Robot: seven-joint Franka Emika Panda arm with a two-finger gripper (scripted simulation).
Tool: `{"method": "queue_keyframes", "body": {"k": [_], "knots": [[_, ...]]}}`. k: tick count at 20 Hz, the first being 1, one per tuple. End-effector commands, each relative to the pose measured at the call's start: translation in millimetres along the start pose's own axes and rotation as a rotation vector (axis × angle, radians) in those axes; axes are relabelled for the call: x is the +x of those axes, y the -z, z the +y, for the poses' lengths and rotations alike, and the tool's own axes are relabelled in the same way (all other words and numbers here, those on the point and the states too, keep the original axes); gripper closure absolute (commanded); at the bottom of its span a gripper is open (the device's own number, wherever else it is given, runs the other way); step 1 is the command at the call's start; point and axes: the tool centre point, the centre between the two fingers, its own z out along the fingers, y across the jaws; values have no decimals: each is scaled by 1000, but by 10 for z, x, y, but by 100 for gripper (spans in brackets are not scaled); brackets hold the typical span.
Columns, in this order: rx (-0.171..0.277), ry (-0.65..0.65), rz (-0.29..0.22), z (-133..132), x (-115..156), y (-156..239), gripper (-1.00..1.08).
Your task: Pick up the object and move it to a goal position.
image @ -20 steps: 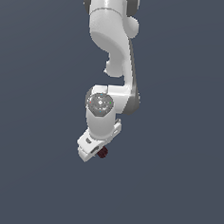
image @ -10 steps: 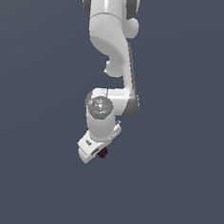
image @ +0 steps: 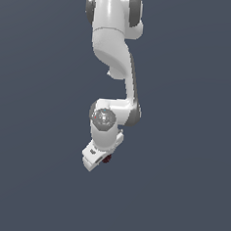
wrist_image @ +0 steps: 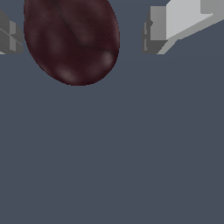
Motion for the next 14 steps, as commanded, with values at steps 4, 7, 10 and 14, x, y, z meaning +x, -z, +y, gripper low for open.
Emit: {"method": "queue_keyframes", "body": {"k": [4, 7, 10, 14], "knots": [[-2, 0, 1, 10, 9, 4, 108], [-2, 0, 1, 10, 9, 4, 108], [-2, 0, 1, 10, 9, 4, 108], [-1, 0, 1, 9, 2, 10, 108]]}}
